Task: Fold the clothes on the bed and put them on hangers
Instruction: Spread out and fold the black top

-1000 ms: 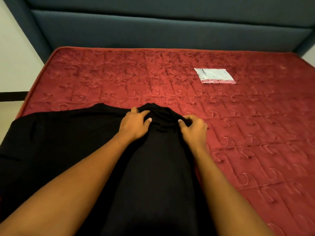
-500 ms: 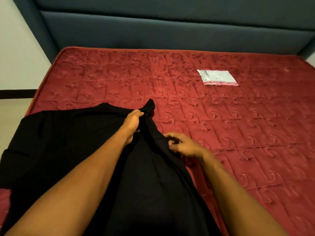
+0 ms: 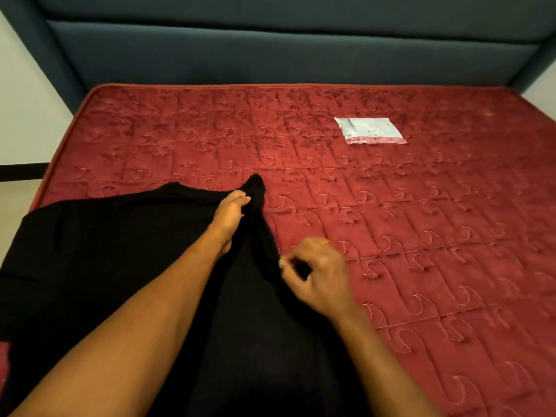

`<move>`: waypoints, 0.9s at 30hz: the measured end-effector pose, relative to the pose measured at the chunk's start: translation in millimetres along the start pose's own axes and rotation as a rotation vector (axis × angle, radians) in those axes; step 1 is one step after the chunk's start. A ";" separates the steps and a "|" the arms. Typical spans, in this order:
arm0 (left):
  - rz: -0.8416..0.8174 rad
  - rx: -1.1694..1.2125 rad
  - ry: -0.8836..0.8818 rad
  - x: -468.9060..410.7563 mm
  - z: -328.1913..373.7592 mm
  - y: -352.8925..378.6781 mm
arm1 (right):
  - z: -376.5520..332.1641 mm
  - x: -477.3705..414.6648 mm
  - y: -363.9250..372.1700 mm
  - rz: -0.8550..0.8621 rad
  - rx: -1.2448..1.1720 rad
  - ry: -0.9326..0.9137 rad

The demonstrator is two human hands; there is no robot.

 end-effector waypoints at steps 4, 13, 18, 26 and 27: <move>0.112 0.075 -0.062 0.8 -6.9 -8.2 | 23.3 7.3 21.4 -0.079 -0.290 0.428; 0.198 0.255 -0.063 12.1 -16.3 -8.5 | 25.8 -26.6 -10.7 -0.914 -0.201 0.741; 0.050 0.117 0.072 16.8 -16.4 -4.8 | 25.8 -6.0 -38.1 0.158 0.417 0.368; -0.238 -0.487 0.040 19.3 -24.2 6.0 | 38.1 65.7 -32.5 -0.125 0.005 0.676; -0.292 -0.646 0.064 21.0 -22.9 8.2 | 49.7 66.0 -35.2 -0.213 -0.012 0.685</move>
Point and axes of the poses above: each hand's wrist, its own x-axis away from the middle knuckle, its own y-axis out of the palm, z = x × y, the point moved 1 cm from there along -x, towards the middle knuckle, and after that the axes turned 6 degrees about y, right-handed, at the moved point
